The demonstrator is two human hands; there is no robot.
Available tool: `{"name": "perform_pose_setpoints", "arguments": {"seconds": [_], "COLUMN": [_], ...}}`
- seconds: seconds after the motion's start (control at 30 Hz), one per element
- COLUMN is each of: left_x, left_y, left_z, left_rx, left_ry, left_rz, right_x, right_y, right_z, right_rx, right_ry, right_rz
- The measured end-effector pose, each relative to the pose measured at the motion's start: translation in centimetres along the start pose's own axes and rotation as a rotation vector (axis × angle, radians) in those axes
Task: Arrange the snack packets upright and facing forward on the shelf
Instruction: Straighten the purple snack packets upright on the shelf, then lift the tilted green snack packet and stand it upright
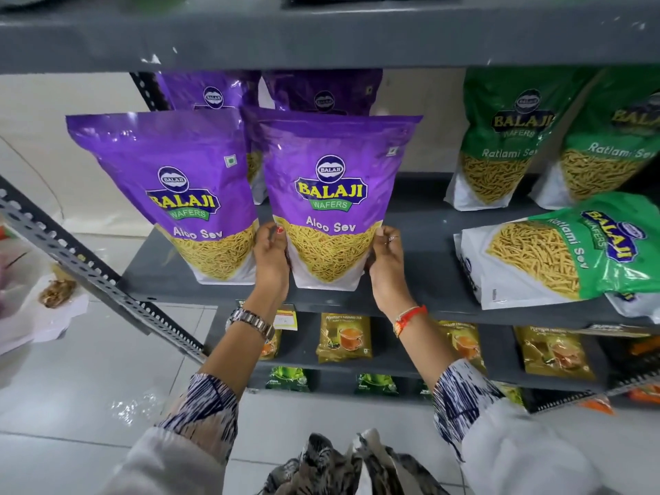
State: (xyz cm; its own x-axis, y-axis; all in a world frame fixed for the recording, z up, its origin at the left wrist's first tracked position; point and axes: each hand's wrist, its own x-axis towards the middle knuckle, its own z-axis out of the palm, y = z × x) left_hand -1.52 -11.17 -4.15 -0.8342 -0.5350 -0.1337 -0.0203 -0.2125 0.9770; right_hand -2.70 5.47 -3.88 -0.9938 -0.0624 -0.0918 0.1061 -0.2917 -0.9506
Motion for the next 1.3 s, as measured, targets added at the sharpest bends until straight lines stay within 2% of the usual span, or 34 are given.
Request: {"name": "perform_pose_setpoints", "arguments": {"seconds": [0.1, 0.17, 0.27, 0.37, 0.43, 0.53, 0.6, 0.7, 0.87, 0.97, 1.03, 1.1, 1.3], "left_x": [-2.2, -4.4, -8.3, -11.4, -12.4, -12.8, -12.7, -10.5, -6.2, -3.6, -3.2, -4.0, -6.3], "left_y": [0.0, -0.2, -0.2, -1.3, -2.7, -3.3, -2.7, -2.0, -1.5, -2.9, -3.1, -2.4, -1.2], "left_z": [1.2, 2.2, 4.4, 7.2, 9.2, 14.0, 18.2, 24.4, 33.1, 34.5, 34.4, 33.9, 29.4], "left_rx": [0.047, 0.050, -0.003, 0.059, 0.154, 0.245, 0.282, 0.454, 0.745, 0.808, 0.760, 0.658, 0.432], "left_ry": [0.073, 0.120, 0.207, 0.258, 0.166, -0.099, -0.312, -0.579, -0.824, -0.952, -0.984, -0.934, -0.558], "left_rz": [0.035, 0.105, 0.296, 0.550, 0.712, 0.845, 0.785, 0.549, 0.064, -0.085, -0.160, -0.172, -0.015], "right_x": [-0.7, -1.4, -3.0, -4.3, -4.5, -4.0, -3.7, -3.2, -3.5, -3.5, -3.3, -3.2, -3.3], "right_y": [0.1, -0.3, -1.7, -2.9, -3.6, -4.2, -4.8, -4.8, -6.0, -6.1, -6.0, -5.8, -8.1], "right_z": [-0.7, -1.5, -3.9, -7.7, -10.7, -14.8, -17.1, -19.5, -21.2, -21.7, -22.1, -22.6, -24.8], "right_rx": [-0.033, -0.068, 0.039, 0.229, 0.296, 0.302, 0.324, 0.313, 0.310, 0.357, 0.363, 0.357, 0.208], "right_ry": [-0.019, 0.047, 0.237, 0.547, 0.737, 0.929, 0.998, 0.978, 0.825, 0.804, 0.794, 0.786, 0.686], "right_rz": [-0.053, -0.135, -0.228, -0.212, -0.183, -0.099, -0.040, 0.033, 0.131, 0.151, 0.154, 0.150, 0.004]}}
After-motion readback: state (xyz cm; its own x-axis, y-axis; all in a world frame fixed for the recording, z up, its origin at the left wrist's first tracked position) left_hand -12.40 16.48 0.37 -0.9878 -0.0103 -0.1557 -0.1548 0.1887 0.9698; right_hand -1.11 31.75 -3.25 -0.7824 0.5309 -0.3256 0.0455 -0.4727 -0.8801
